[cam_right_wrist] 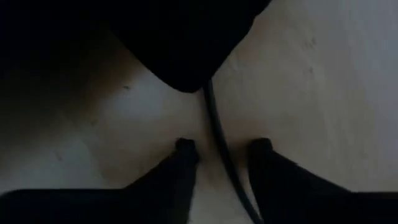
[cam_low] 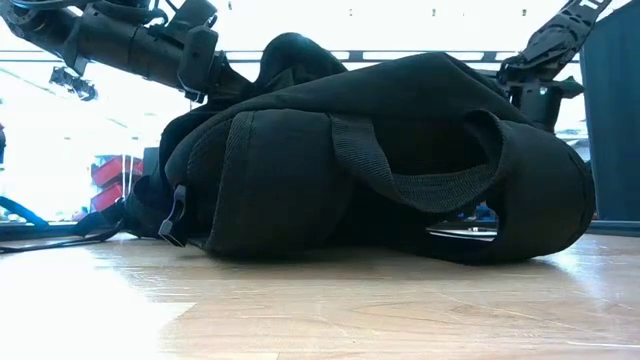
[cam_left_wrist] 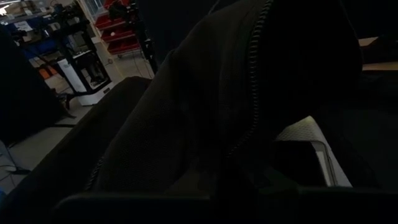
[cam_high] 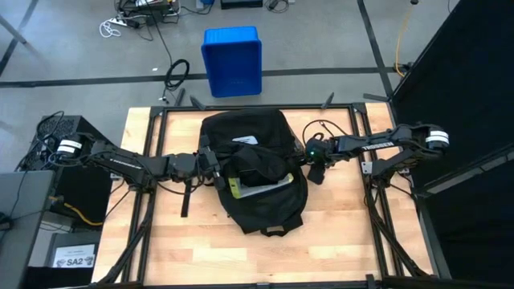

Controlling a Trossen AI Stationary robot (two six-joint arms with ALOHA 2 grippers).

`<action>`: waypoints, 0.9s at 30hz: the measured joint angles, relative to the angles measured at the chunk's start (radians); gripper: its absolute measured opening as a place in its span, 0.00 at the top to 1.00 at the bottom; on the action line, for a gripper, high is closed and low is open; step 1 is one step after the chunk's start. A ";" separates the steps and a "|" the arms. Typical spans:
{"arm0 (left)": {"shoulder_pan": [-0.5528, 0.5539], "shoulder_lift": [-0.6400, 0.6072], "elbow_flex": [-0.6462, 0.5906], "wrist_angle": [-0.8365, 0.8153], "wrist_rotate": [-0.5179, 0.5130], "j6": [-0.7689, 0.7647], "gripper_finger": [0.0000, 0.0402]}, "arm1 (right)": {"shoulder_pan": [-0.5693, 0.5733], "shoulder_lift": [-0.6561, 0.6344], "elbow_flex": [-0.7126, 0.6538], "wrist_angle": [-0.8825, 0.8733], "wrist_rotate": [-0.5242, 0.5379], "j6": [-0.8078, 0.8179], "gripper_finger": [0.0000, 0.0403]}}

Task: Unpack backpack
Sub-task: Put the black USB cable from the backpack

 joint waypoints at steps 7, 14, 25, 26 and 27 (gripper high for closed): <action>0.000 0.000 0.000 0.000 0.000 0.000 1.00 | -0.043 -0.038 -0.009 0.000 0.208 0.186 0.99; 0.000 0.000 0.000 0.000 0.000 -0.003 1.00 | -0.112 -0.043 -0.004 -0.008 0.341 0.230 1.00; 0.000 0.000 0.000 -0.005 0.000 -0.003 1.00 | -0.068 -0.200 0.013 0.041 0.354 0.225 1.00; 0.000 0.000 0.000 -0.005 0.000 -0.003 1.00 | -0.060 -0.229 0.026 0.040 0.361 0.225 1.00; 0.000 0.000 0.000 -0.006 0.000 -0.003 1.00 | -0.050 -0.259 0.042 0.040 0.370 0.224 1.00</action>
